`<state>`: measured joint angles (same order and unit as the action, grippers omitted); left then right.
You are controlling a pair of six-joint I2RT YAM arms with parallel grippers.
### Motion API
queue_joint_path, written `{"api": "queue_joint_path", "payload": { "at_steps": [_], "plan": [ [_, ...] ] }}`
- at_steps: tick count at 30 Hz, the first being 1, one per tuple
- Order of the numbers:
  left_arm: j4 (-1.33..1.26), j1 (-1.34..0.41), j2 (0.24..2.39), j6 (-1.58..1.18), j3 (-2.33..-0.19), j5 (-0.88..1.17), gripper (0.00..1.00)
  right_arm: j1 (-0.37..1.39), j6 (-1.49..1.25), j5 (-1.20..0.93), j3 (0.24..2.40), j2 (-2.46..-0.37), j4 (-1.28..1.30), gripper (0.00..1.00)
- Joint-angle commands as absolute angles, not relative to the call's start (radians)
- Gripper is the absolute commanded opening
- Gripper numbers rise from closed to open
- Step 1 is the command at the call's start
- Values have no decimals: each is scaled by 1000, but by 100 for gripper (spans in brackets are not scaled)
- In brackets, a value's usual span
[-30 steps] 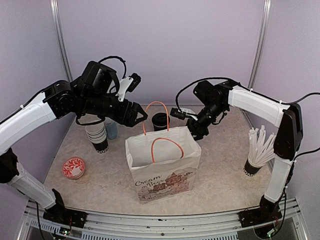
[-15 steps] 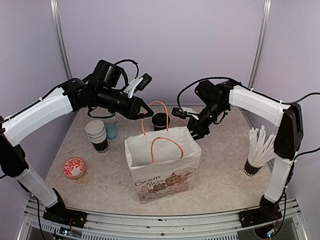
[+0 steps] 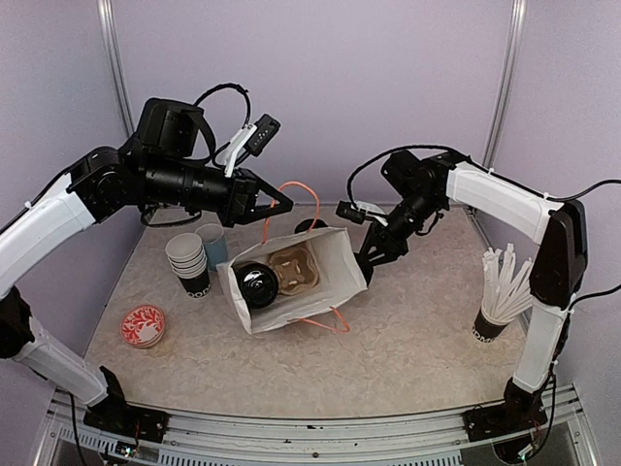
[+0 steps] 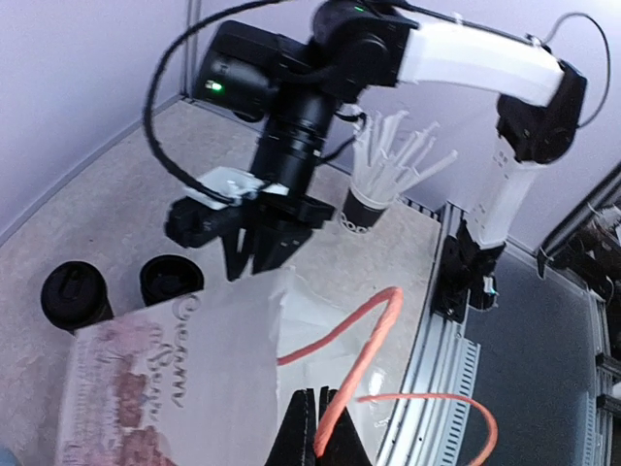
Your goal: Pack the takeout coffee
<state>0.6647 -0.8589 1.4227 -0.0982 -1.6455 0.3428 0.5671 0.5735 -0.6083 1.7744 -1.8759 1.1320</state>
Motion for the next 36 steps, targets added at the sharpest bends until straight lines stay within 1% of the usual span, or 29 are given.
{"api": "queue_joint_path", "payload": {
  "at_steps": [1, 9, 14, 19, 23, 24, 26, 30, 32, 33, 34, 35, 36],
  "plan": [
    [676, -932, 1382, -83, -1552, 346, 0, 561, 566, -615, 1795, -1905, 1138, 29],
    [736, -1050, 1359, -110, -1467, 368, 1, 561, 571, -638, 1804, -1906, 1149, 29],
    [762, -1103, 1344, -137, -1478, 372, 0, 561, 577, -634, 1810, -1896, 1142, 30],
    [806, -1114, 1303, -133, -1510, 278, 0, 561, 570, -557, 1862, -1906, 1102, 34],
    [885, -1104, 1280, -119, -1544, 122, 0, 563, 552, -474, 1916, -1930, 1035, 40],
    [897, -1093, 1276, -116, -1550, 89, 0, 562, 551, -458, 1934, -1942, 1023, 42],
    [911, -1062, 1268, -105, -1546, 35, 0, 563, 552, -435, 1969, -1971, 1001, 51],
    [911, -971, 1281, -76, -1545, -32, 2, 565, 544, -424, 2049, -2057, 961, 64],
    [908, -932, 1298, -50, -1553, -51, 3, 565, 528, -414, 2103, -2109, 941, 74],
    [901, -911, 1312, -35, -1552, -57, 3, 565, 520, -408, 2129, -2132, 933, 81],
    [896, -893, 1319, -21, -1551, -65, 3, 565, 512, -407, 2157, -2162, 929, 93],
    [892, -875, 1330, -8, -1551, -80, 3, 566, 505, -414, 2206, -2192, 931, 98],
    [892, -858, 1347, -4, -1553, -111, 3, 566, 496, -427, 2242, -2223, 936, 99]
  ]
}}
